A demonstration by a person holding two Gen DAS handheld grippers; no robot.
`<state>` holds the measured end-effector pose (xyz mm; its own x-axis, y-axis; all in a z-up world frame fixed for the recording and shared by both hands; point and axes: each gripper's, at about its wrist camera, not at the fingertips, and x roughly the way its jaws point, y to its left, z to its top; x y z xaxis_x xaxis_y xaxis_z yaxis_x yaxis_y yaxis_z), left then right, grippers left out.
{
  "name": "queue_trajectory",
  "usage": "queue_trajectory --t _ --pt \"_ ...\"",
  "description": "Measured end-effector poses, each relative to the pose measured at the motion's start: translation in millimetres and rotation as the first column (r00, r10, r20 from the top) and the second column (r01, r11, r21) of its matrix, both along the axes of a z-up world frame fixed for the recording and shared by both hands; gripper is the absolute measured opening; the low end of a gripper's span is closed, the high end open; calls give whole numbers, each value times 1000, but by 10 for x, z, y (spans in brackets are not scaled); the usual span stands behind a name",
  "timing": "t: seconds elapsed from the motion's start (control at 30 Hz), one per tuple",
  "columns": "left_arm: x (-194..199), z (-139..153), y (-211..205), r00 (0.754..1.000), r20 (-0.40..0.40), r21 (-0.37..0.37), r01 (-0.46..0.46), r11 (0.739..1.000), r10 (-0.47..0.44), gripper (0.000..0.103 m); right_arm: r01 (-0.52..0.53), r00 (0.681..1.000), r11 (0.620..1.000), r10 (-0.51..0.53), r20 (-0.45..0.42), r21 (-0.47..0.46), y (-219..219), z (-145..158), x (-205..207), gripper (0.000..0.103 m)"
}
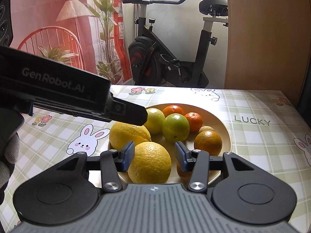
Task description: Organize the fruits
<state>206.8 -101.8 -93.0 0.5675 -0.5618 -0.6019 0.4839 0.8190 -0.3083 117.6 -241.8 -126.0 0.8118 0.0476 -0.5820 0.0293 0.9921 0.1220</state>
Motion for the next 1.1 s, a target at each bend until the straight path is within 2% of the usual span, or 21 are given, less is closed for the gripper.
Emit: queue_trajectory --t 0.07,0.23,0.43,0.53,0.63,0.83,1.1 --pt "-42 118 116 999 31 12 -43 999 43 90 15 1000 1000 -15 -6 -20 -3 38 -9 56" --pt "-224 436 308 982 164 80 -113 990 99 91 6 999 1000 -7 31 15 -56 263 -126 87" --pt "-491 811 483 943 300 110 -183 977 143 100 45 994 997 -50 95 58 -120 704 -341 103" --pt "-587 939 518 924 336 149 -246 958 185 103 66 989 994 -76 123 83 -161 932 -435 103" --pt "-705 1091 588 909 358 169 -287 943 213 103 68 991 995 -76 106 77 -158 1126 -479 103" --pt "-898 1249 707 901 360 118 -302 946 242 103 80 991 996 -83 104 28 -35 1365 -563 103" --pt "-961 1229 770 896 343 98 -332 938 282 103 62 989 998 -63 132 5 107 1498 -640 103"
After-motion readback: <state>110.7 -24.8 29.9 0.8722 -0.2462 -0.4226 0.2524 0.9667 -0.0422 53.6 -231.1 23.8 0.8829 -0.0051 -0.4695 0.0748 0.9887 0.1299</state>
